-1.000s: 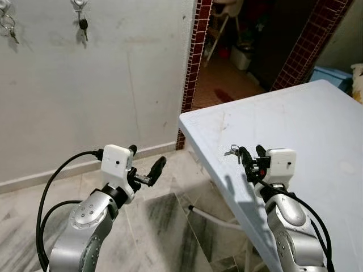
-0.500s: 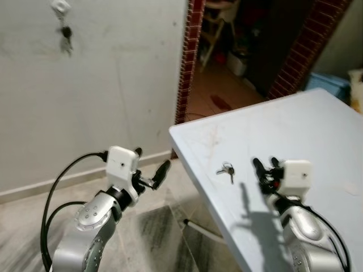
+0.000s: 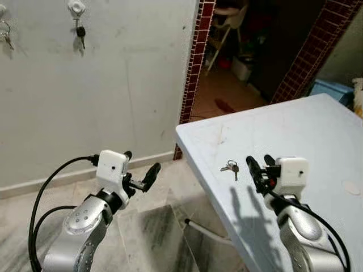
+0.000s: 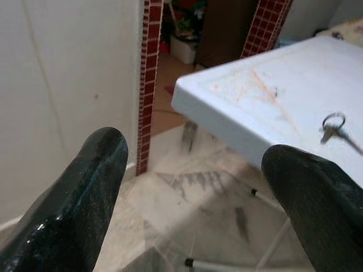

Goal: Hang keys on a hook

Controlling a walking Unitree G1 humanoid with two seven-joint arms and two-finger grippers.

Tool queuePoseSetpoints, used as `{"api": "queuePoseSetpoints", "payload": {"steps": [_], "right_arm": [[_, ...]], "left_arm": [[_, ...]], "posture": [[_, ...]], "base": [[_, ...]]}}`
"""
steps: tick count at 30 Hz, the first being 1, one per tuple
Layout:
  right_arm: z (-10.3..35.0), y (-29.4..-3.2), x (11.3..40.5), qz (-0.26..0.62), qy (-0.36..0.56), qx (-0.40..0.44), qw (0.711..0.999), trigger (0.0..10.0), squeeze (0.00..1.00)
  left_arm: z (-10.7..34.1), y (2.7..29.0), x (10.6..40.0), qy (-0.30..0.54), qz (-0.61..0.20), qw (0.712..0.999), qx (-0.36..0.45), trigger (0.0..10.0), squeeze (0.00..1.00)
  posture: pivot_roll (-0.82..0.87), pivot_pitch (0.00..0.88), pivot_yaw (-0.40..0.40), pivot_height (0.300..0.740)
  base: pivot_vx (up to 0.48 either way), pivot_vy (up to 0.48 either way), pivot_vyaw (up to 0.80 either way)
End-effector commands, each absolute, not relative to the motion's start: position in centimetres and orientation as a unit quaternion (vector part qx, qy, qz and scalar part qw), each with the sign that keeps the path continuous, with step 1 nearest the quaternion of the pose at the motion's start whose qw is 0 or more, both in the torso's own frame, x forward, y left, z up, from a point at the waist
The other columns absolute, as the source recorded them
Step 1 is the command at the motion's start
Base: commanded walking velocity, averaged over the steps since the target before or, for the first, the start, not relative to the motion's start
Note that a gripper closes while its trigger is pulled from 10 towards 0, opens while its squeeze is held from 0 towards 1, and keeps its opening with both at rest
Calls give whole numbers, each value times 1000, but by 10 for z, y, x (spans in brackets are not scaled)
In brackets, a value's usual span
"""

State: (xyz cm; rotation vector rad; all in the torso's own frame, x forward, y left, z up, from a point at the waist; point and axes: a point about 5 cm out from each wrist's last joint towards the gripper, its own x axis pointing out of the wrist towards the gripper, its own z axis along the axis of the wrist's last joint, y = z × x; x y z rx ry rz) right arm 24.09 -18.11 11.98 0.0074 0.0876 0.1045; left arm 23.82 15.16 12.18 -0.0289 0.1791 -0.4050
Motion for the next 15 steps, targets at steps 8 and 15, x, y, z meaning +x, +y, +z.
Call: {"api": "queuePoseSetpoints", "payload": {"steps": [8, 15], "right_arm": [[118, -176, 241, 98, 66, -5, 993, 10000, 0], [110, -164, 271, 116, 62, -12, 991, 10000, 0]], "left_arm": [[120, 152, 236, 97, -205, 974, -3, 10000, 0], [123, 151, 237, 94, -207, 974, -3, 10000, 0]], "posture": [[154, 43, -88, 740], [184, 55, -82, 740]], "base": [[0, 0, 0], [0, 0, 0]]}}
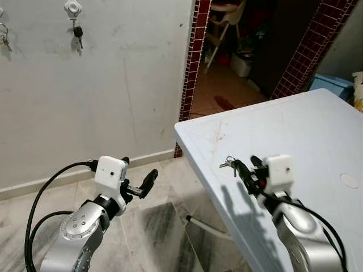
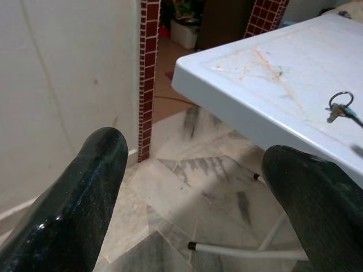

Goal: Hang keys on a hook

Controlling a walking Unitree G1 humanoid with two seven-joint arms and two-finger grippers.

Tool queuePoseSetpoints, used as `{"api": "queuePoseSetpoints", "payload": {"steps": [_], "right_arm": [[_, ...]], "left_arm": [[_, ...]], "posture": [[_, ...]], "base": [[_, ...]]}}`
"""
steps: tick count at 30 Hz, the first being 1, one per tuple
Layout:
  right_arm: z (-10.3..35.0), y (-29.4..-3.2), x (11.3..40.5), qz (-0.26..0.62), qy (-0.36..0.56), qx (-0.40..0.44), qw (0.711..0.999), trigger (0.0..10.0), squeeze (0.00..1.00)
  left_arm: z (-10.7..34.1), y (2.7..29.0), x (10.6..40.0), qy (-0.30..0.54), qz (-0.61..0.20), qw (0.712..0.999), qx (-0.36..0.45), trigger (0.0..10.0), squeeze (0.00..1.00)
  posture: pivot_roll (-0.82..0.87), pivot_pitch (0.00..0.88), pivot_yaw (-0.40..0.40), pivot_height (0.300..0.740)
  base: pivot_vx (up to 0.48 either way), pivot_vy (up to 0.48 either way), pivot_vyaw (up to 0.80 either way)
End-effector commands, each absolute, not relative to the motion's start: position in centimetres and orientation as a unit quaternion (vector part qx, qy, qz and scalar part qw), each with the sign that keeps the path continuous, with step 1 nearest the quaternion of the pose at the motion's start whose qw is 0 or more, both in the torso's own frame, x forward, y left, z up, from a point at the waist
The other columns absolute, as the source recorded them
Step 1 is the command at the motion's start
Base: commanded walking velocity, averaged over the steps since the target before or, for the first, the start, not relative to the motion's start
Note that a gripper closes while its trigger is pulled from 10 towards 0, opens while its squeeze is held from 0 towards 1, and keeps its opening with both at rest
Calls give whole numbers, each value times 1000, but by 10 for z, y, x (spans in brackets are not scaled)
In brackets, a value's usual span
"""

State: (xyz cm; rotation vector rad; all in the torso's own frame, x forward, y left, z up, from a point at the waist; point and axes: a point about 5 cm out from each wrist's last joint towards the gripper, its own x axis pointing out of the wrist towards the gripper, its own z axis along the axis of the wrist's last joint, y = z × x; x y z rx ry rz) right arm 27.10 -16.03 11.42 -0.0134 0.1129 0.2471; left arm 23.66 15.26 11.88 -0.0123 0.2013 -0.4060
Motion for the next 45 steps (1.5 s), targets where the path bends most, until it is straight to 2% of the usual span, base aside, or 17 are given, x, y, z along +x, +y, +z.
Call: {"api": "queuePoseSetpoints", "payload": {"steps": [1, 12, 25, 45], "right_arm": [[108, -164, 272, 115, 63, -14, 991, 10000, 0], [77, -170, 291, 105, 98, -49, 988, 10000, 0], [69, -168, 307, 113, 92, -55, 988, 10000, 0], [64, -165, 311, 121, 84, -57, 988, 10000, 0]], "left_arm": [[124, 151, 237, 94, -207, 974, -3, 10000, 0], [125, 151, 235, 93, -210, 973, 5, 10000, 0], [125, 150, 234, 98, -221, 970, 10, 10000, 0], [126, 150, 231, 102, -225, 969, 11, 10000, 0]], "posture": [[189, 57, -82, 740], [208, 67, -83, 740], [225, 69, -80, 740], [226, 89, -81, 740]], "base": [[0, 0, 0], [0, 0, 0], [0, 0, 0], [0, 0, 0]]}}
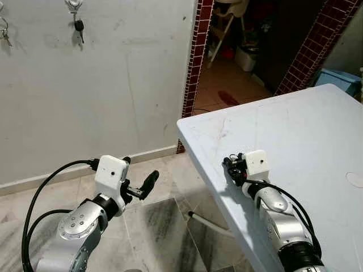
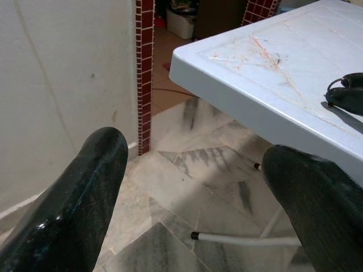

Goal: Hang keys on a hook

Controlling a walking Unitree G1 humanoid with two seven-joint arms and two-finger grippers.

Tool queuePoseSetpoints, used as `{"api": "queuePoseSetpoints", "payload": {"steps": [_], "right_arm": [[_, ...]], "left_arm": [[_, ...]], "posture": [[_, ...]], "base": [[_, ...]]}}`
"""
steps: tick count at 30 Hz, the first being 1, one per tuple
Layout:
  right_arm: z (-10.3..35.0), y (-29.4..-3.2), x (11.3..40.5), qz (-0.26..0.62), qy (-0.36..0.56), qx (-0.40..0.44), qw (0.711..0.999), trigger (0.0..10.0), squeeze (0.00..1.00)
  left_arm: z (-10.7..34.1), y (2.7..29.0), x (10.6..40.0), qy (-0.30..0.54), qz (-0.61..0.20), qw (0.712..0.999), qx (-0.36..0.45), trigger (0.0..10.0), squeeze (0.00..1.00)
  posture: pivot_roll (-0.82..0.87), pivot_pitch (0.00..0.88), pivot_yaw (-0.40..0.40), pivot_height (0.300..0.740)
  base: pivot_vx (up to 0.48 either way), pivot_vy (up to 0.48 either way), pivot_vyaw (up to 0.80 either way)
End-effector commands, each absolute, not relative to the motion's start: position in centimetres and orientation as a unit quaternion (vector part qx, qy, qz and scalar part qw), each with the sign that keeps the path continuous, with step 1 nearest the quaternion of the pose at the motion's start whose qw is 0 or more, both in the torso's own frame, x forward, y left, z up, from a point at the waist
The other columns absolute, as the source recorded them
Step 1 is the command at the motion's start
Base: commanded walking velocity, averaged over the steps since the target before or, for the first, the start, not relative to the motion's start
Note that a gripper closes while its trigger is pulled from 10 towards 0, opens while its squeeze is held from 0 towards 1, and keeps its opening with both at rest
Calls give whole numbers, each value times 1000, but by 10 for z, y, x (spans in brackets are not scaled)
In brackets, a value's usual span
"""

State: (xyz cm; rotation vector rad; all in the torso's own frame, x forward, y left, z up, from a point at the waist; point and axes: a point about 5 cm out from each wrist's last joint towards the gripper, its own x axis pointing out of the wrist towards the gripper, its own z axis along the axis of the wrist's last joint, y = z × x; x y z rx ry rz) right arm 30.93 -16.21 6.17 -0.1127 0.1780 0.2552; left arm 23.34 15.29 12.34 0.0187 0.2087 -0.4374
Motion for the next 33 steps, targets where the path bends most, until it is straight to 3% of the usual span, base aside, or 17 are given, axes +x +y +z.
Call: {"api": "queuePoseSetpoints", "payload": {"steps": [1, 3, 4, 5, 33], "right_arm": [[64, -165, 311, 121, 84, -57, 988, 10000, 0], [64, -166, 311, 119, 83, -55, 988, 10000, 0], [64, -167, 311, 117, 83, -53, 988, 4627, 0], [63, -167, 311, 116, 82, -52, 988, 0, 0], [61, -169, 313, 104, 78, -44, 990, 0, 0]], "left_arm": [[126, 150, 231, 102, -225, 969, 11, 10000, 0], [125, 150, 231, 103, -225, 969, 12, 10000, 0], [125, 150, 231, 103, -225, 969, 12, 10000, 0], [125, 150, 231, 103, -225, 969, 12, 10000, 0], [127, 149, 233, 101, -227, 969, 13, 10000, 0]], "posture": [[226, 89, -81, 740], [225, 89, -81, 740], [225, 89, -81, 740], [226, 90, -79, 740], [226, 87, -78, 740]], "base": [[0, 0, 0], [0, 0, 0], [0, 0, 0], [0, 0, 0], [0, 0, 0]]}}
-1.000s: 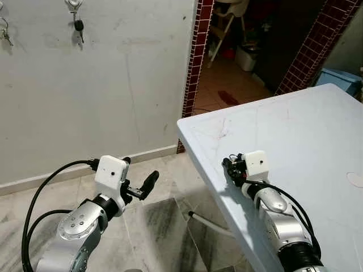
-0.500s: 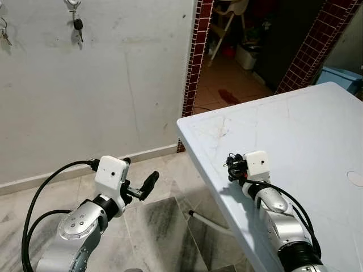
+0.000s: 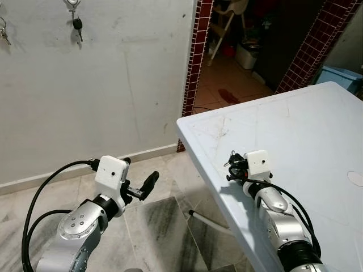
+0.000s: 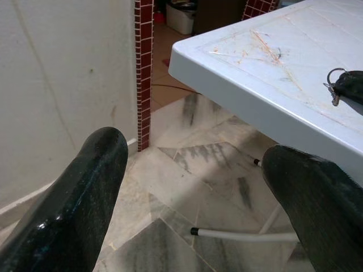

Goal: Hang keys on a hook

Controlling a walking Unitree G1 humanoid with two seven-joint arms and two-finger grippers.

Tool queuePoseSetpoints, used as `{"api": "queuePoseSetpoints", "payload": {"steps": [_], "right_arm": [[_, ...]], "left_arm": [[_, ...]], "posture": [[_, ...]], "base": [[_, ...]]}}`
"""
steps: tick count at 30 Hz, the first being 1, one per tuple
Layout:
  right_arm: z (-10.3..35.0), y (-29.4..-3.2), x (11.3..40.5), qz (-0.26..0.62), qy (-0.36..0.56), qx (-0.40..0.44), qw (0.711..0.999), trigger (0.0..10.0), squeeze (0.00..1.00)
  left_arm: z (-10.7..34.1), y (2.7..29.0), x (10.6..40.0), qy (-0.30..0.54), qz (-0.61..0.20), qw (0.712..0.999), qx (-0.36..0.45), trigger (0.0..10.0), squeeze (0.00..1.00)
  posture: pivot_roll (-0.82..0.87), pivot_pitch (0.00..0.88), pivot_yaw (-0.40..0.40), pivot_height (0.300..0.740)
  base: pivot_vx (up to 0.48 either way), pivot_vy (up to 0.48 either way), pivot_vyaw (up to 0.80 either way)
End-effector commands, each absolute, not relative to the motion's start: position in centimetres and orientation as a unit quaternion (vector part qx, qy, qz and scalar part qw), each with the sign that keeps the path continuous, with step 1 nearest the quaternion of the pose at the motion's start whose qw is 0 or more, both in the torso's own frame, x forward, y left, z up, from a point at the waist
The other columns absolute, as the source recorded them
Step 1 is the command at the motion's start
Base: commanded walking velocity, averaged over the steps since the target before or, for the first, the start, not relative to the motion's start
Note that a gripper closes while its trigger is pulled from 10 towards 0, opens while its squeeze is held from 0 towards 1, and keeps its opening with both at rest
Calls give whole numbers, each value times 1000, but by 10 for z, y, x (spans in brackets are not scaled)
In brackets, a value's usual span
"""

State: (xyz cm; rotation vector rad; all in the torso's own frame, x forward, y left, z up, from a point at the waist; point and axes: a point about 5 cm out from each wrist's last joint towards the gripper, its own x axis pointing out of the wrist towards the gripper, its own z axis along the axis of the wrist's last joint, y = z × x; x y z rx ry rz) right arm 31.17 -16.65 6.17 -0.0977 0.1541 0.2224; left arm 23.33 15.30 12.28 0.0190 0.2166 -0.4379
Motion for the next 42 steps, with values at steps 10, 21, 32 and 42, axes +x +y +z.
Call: {"api": "queuePoseSetpoints", "payload": {"steps": [10, 21, 32, 42], "right_arm": [[77, -172, 318, 89, 43, -41, 994, 0, 0], [139, -171, 309, 70, -61, 0, 996, 902, 0], [146, -150, 276, 44, -48, 63, 996, 10000, 0], [142, -147, 273, 23, -26, 77, 996, 10000, 0]], "left_arm": [[130, 145, 243, 82, -218, 972, 10, 10000, 0], [140, 142, 262, 23, -151, 988, 34, 10000, 0], [130, 134, 267, 31, -139, 990, 17, 10000, 0], [129, 127, 273, 29, -141, 990, 1, 10000, 0]], "posture": [[210, 59, -80, 740], [168, 3, -93, 740], [147, 0, -96, 740], [143, 0, -93, 740]], "base": [[0, 0, 0], [0, 0, 0], [0, 0, 36], [0, 0, 243]]}}
